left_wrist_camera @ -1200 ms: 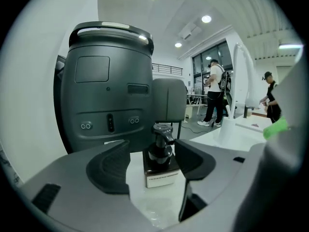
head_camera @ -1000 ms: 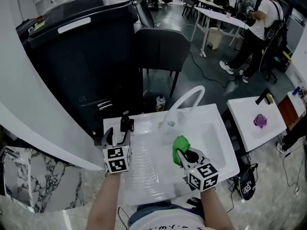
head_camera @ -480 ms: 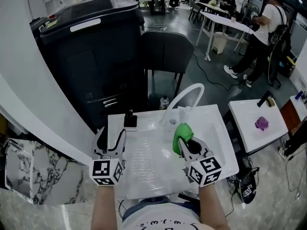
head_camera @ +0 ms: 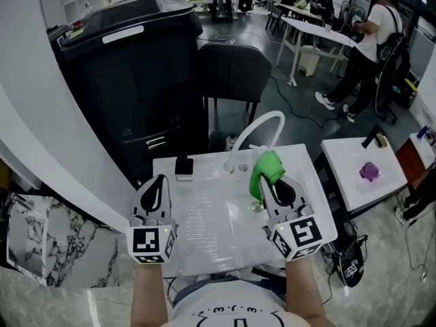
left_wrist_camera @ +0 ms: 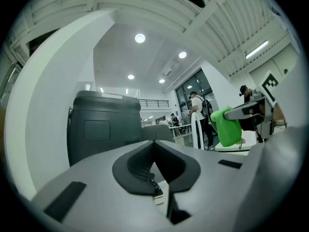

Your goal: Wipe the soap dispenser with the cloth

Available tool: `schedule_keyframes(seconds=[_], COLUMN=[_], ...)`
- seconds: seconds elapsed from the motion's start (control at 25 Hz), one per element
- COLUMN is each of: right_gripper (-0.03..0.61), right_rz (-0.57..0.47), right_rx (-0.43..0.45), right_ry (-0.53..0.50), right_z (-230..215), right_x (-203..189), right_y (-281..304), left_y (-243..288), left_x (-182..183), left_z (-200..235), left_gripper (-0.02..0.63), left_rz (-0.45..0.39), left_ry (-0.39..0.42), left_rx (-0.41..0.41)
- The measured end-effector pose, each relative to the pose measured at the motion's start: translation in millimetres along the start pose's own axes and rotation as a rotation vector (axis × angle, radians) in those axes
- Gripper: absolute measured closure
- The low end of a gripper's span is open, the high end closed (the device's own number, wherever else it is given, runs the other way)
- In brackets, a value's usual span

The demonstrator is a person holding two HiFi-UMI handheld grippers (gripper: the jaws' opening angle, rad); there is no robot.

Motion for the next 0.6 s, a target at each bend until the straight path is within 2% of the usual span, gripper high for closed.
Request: schedule_keyframes(seconds=[0.2, 0.36, 0.6], right_gripper=[0.529, 0.529, 0.529], right_rz=[-0.098, -0.118, -0.145], right_rx=[-0.031, 0.003, 0.011], right_ry=[-0.086, -0.112, -0.062], right_z=[3.4, 2.1, 2.3], right_x=[21.6, 25.8, 30.5], right_y=[-10.2, -7.6, -12.1], left_y=[-4.8, -9.3, -16.3], left_x=[13.8, 23.7, 37.3], left_z=[-1.8, 1.9, 1.1], left_gripper=[0.598, 0.598, 0.598], left_rz=[-0.040, -0.072, -0.096], left_ry=[0.031, 0.027, 0.065], left_rx=[0.025, 0.067, 0.083])
Point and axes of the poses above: the fingertips, and each gripper's own axes: y forward along the fingers, z to its left, x out of its top, the point moved 9 cm from there along -y, backward along the fingers, and after that the axes turned 10 degrees about -x, right-handed, at the moved point
